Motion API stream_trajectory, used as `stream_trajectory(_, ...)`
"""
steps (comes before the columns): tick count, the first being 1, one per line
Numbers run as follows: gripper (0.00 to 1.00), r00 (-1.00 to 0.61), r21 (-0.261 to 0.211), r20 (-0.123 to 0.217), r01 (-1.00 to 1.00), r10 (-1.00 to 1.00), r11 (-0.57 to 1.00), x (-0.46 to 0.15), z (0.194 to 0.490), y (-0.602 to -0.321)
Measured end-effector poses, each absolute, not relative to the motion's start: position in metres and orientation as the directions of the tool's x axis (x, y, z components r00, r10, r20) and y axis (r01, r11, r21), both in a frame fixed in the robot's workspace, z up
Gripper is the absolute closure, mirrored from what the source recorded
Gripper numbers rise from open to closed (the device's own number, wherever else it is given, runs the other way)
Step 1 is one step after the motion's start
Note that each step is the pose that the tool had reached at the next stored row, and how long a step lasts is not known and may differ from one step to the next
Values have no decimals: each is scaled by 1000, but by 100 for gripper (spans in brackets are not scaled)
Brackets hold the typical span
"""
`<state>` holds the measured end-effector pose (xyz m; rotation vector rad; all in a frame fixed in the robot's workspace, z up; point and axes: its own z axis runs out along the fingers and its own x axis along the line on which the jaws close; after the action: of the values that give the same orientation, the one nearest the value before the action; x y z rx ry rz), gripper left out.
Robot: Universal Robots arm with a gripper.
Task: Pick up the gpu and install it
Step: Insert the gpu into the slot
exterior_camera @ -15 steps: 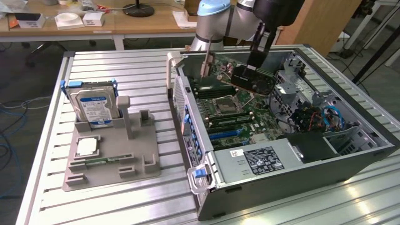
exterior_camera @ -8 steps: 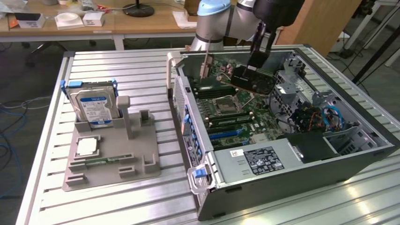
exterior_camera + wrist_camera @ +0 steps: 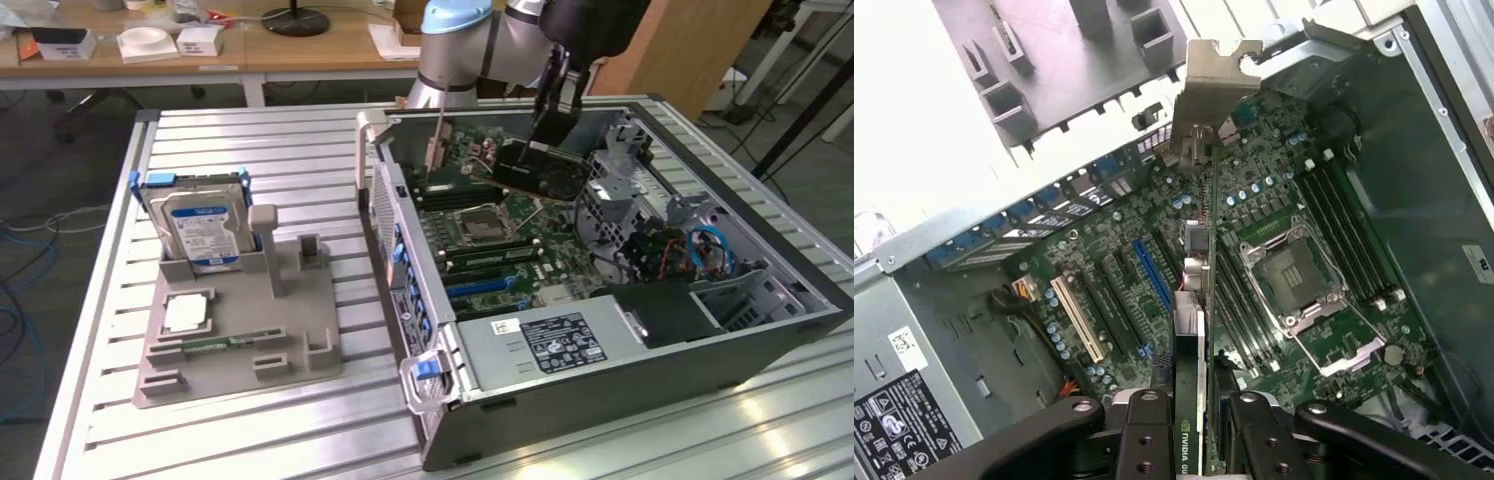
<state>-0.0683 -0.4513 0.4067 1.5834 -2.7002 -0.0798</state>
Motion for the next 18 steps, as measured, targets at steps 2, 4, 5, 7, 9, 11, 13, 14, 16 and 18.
stream_trajectory(2,74,-476,49,-17,-879,-879,475,-68,407,-451)
stream_trajectory(4,74,-464,49,-17,-885,-886,462,-68,407,-451)
stream_trajectory(5,74,-456,49,-17,-889,-890,455,-68,406,-451)
stream_trajectory(7,74,-443,49,-17,-896,-896,442,-68,406,-451)
stream_trajectory(9,74,-430,49,-17,-902,-903,428,-68,406,-451)
stream_trajectory(11,74,-416,49,-17,-908,-909,415,-68,406,-451)
stream_trajectory(13,74,-403,49,-17,-915,-915,401,-68,406,-451)
stream_trajectory(14,74,-396,49,-17,-917,-918,395,-68,406,-451)
stream_trajectory(16,74,-383,49,-17,-923,-923,382,-68,406,-451)
stream_trajectory(18,74,-372,49,-17,-928,-928,370,-66,406,-451)
